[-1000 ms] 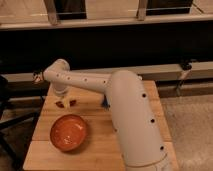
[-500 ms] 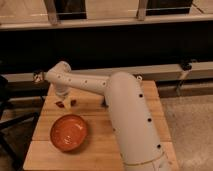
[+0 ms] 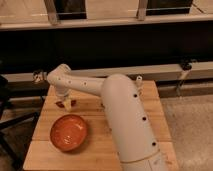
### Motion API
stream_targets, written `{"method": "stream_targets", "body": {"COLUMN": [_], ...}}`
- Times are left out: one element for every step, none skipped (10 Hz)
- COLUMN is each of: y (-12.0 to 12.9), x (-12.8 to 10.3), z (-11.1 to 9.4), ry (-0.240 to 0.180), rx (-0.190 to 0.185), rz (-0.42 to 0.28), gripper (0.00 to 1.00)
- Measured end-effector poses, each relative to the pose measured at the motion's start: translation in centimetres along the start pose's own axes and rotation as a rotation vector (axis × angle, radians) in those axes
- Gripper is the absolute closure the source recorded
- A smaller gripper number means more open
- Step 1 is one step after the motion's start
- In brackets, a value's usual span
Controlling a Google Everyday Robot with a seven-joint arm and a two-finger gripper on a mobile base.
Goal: Place the pepper in the ceramic bowl
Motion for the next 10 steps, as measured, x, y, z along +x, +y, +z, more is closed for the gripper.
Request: {"method": "stream_targets", "body": {"y": [-0.13,-0.39,-0.50,-0.37,-0.28,-0.21,-0.21,-0.22,-0.67,-0.85], "x": [0.00,0.01,-0.03,0.02,0.01,0.08,0.06,0.07,0.04,0.00], "z": [0.36,0.55,0.64,0.55,0.44,0.39,0.39,0.44,0.85,0.89], "ry": [-0.002,-0.003,-0.004,-0.002,-0.001,0.000,0.000,-0.001,-0.011,-0.009], "rx": [0.000,0.003,0.003,0.000,-0.004,-0.005,-0.005,-0.006,-0.004,-0.001], "rz": [0.001,0.001,0.001,0.001,-0.001,0.000,0.000,-0.001,-0.002,-0.004], "gripper": [0.20,0.20,0.20,0.20,0.20,0.20,0.20,0.20,0.20,0.20]}}
